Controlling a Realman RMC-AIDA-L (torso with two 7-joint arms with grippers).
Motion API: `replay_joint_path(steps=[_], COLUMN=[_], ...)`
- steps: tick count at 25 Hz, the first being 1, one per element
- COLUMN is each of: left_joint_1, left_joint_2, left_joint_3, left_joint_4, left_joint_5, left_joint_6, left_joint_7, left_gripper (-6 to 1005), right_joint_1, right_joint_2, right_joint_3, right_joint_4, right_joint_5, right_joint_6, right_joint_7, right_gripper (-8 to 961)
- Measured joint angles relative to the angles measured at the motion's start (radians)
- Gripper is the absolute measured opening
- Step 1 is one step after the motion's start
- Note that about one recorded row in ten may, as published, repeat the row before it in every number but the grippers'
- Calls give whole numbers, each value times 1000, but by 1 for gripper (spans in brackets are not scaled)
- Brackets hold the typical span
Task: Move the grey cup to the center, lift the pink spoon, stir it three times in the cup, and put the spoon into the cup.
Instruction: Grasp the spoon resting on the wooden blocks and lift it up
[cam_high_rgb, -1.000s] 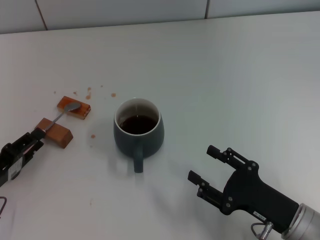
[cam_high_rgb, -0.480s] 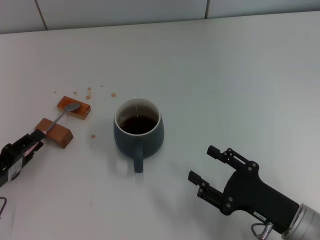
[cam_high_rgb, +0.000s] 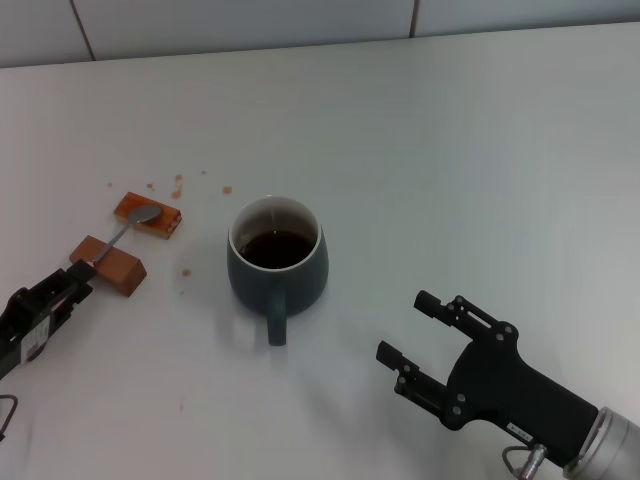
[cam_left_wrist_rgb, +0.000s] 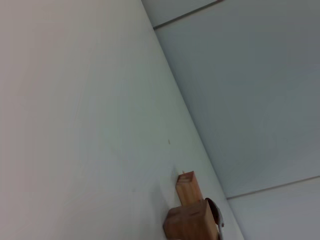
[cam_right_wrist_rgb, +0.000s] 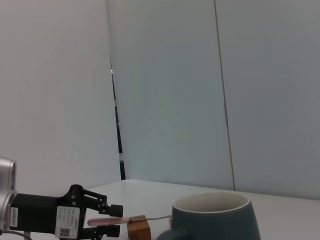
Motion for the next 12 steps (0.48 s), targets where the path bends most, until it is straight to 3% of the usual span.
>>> replay_joint_path(steps=[12], left_joint_1=[-4], left_joint_2=[0], left_joint_3=[2], left_joint_4=[-1], left_joint_5=[-2], left_joint_6=[-3], left_joint_7=[0], left_gripper=[329], right_joint_1=[0], right_joint_2=[0], right_joint_3=[-1], right_joint_4=[0], right_joint_5=[0], right_joint_6=[0], right_joint_7=[0], right_gripper=[708])
